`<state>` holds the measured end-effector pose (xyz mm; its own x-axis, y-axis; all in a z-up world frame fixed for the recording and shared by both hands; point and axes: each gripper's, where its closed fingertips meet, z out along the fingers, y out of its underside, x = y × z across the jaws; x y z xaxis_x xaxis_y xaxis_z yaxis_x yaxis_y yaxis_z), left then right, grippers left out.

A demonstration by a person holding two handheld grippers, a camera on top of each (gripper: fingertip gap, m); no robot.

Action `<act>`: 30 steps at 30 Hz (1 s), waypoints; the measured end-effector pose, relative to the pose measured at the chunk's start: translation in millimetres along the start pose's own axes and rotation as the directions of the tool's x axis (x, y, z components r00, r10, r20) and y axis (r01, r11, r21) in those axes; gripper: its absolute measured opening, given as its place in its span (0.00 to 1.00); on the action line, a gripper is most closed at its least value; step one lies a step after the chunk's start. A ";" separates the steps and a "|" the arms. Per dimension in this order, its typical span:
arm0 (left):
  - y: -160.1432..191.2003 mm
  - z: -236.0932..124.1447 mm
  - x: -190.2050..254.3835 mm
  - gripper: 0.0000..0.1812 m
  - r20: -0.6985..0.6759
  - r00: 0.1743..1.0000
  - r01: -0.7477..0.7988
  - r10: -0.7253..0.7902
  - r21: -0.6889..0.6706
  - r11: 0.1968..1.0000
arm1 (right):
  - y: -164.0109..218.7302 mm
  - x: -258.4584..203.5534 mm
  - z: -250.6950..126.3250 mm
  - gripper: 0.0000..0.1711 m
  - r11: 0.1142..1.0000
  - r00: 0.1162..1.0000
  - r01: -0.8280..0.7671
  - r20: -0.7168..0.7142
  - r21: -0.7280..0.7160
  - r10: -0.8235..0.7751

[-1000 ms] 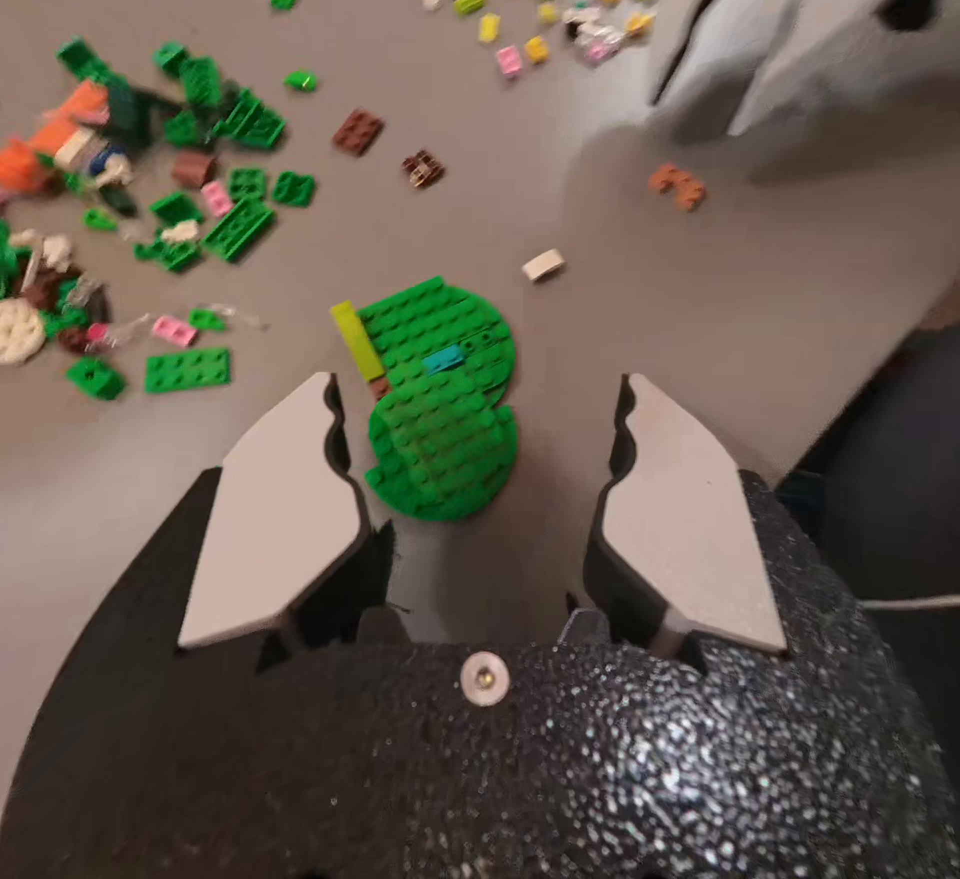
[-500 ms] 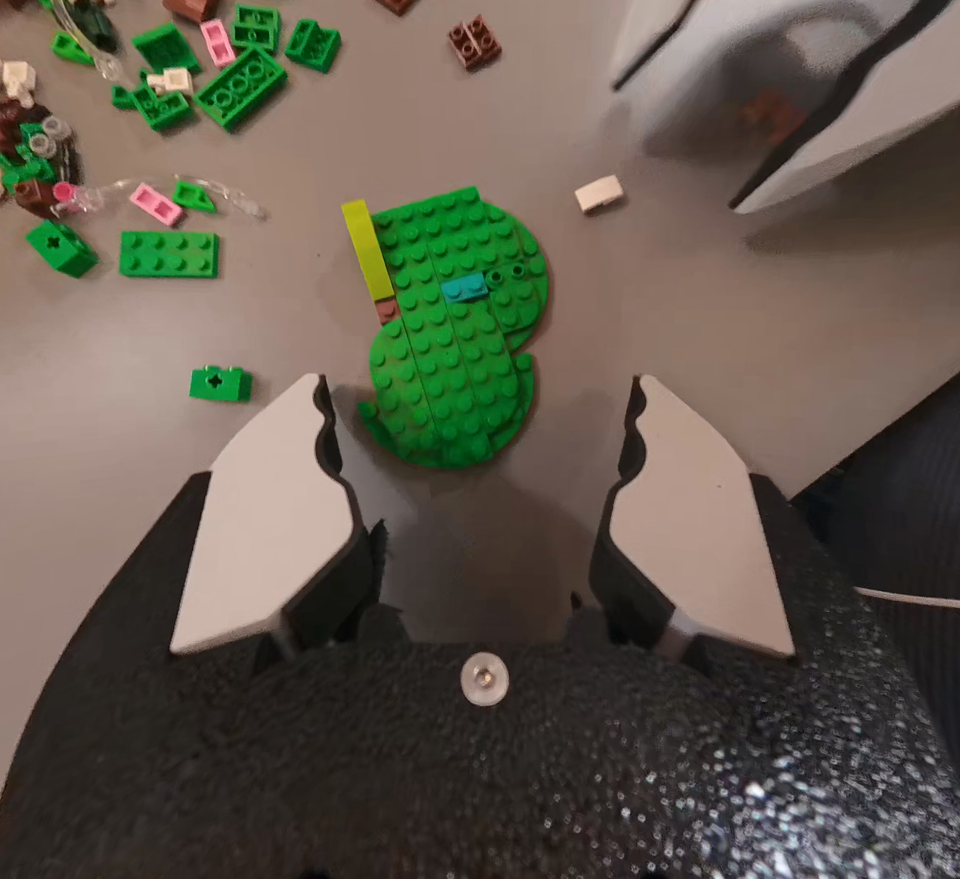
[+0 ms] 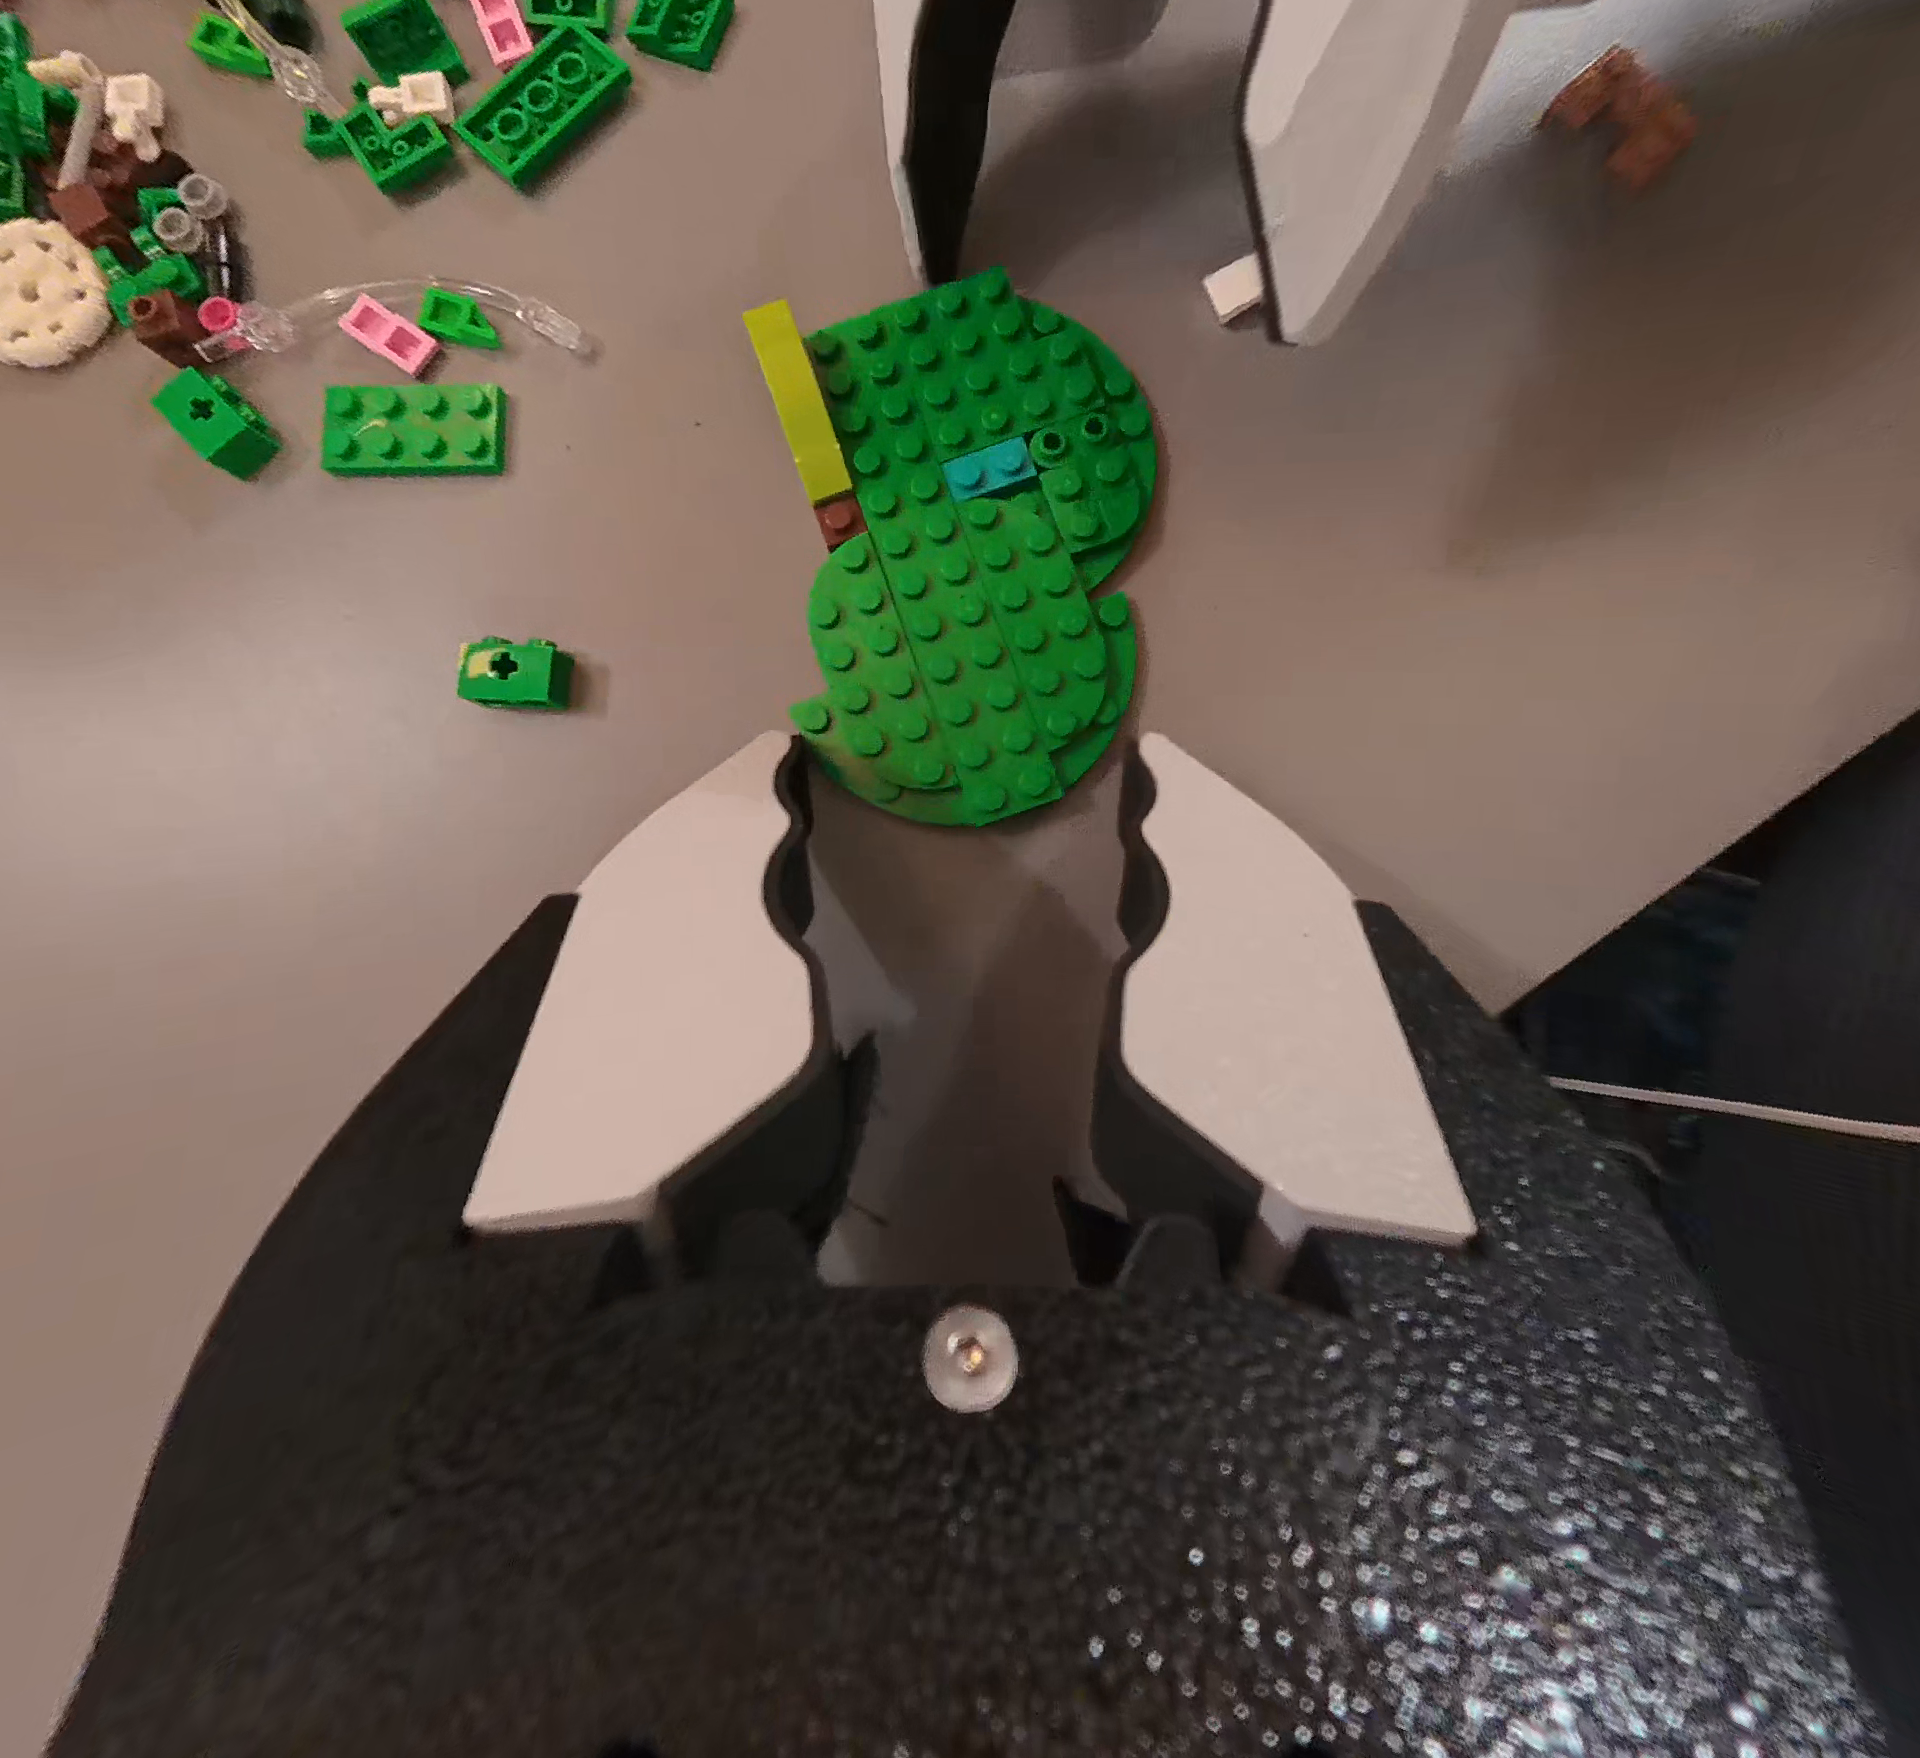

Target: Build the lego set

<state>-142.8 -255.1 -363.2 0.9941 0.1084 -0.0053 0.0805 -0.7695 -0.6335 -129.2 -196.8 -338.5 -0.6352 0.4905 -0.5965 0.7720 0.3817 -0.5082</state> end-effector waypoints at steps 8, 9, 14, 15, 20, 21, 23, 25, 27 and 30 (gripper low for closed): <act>0.4 -0.6 1.4 0.33 -0.006 1.000 0.000 0.000 0.020 1.000 | -15.0 -14.7 -7.8 0.48 0.988 0.963 -0.128 0.251 0.091 0.102; 0.4 -0.5 2.3 0.34 -0.010 1.000 -0.006 0.007 0.022 1.000 | -21.3 -19.9 -12.0 0.46 0.982 0.952 -0.130 0.293 0.140 0.084; -3.3 2.3 3.5 0.37 -0.017 1.000 -0.007 0.008 0.048 0.999 | -35.3 -37.1 -20.1 0.33 0.960 0.931 -0.069 0.363 0.273 -0.037; -4.4 2.2 5.7 0.35 -0.036 0.999 -0.008 0.011 0.058 0.998 | -35.6 -40.4 -19.9 0.31 0.957 0.927 -0.045 0.368 0.286 -0.067; -11.2 -2.6 20.4 0.12 -0.193 0.981 0.004 0.022 0.130 0.992 | -31.7 -34.4 -16.9 0.28 0.951 0.956 0.092 0.240 0.295 -0.167; -14.5 -4.9 24.0 0.09 -0.232 0.973 0.014 0.022 0.154 0.988 | -29.8 -27.9 -14.7 0.29 0.951 0.967 0.136 0.173 0.278 -0.188; -15.0 -7.9 32.0 0.05 -0.316 0.948 0.016 0.035 0.159 0.987 | -27.5 -27.3 -11.9 0.31 0.943 0.962 0.214 0.114 0.254 -0.249; -10.8 -8.6 38.6 0.05 -0.378 0.924 -0.006 0.055 0.130 0.991 | -24.4 -31.7 -7.6 0.33 0.936 0.947 0.280 0.097 0.212 -0.305; -11.9 -9.7 39.7 0.05 -0.404 0.914 0.006 0.049 0.134 0.991 | -20.6 -39.4 -6.3 0.32 0.930 0.930 0.323 0.126 0.175 -0.347; -18.6 -13.9 40.0 0.05 -0.467 0.884 0.086 -0.010 0.141 0.986 | -8.7 -45.3 -0.2 0.34 0.935 0.919 0.344 0.176 0.086 -0.354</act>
<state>-103.5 -245.2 -340.9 0.9123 -0.1897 0.3629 0.1549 -0.6605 -0.7347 -107.1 -222.1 -306.9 -0.8606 0.1775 -0.4774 0.5016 0.4579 -0.7340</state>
